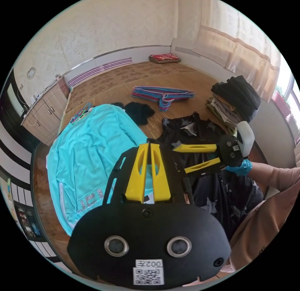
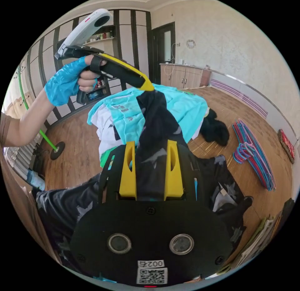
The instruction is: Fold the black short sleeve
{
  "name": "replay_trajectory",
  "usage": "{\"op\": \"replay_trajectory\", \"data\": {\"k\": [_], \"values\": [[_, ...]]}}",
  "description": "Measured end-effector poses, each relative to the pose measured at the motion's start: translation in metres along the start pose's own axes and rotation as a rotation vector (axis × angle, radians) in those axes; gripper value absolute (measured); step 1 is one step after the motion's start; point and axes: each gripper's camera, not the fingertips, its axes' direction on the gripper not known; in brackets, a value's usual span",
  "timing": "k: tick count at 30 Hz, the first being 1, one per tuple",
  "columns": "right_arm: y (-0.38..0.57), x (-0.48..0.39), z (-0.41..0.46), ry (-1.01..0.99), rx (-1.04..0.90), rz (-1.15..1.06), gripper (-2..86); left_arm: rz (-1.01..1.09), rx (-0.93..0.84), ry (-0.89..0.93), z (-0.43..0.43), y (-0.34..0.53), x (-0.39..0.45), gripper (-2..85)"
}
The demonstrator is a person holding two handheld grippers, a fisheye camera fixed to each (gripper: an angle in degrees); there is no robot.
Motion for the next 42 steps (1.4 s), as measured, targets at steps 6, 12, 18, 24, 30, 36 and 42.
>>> {"op": "replay_trajectory", "data": {"k": [6,12,18,24,30,36,42], "values": [[-0.026,-0.008,-0.002,0.060,0.061,0.060,12.3,0.064,0.006,0.094,0.009,0.002,0.014,-0.9],[-0.027,0.003,-0.007,0.074,0.066,0.119,5.2,0.060,0.055,0.111,0.011,0.022,0.007,0.3],[-0.023,0.016,-0.022,0.023,0.099,0.106,4.8,0.022,-0.019,0.108,0.050,0.051,-0.009,7.0],[-0.023,0.025,-0.032,-0.054,0.129,0.090,4.8,0.035,-0.063,0.147,0.096,0.062,-0.006,8.8],[-0.027,0.025,-0.026,-0.035,0.108,0.074,4.8,0.085,-0.016,0.196,0.112,0.066,0.003,4.6],[-0.037,0.033,-0.018,-0.026,0.139,0.118,4.8,0.082,0.024,0.144,0.087,0.088,0.005,-0.7],[-0.059,0.034,0.006,-0.072,0.161,0.124,5.7,0.045,0.076,0.073,0.028,0.115,0.007,-1.0]]}}
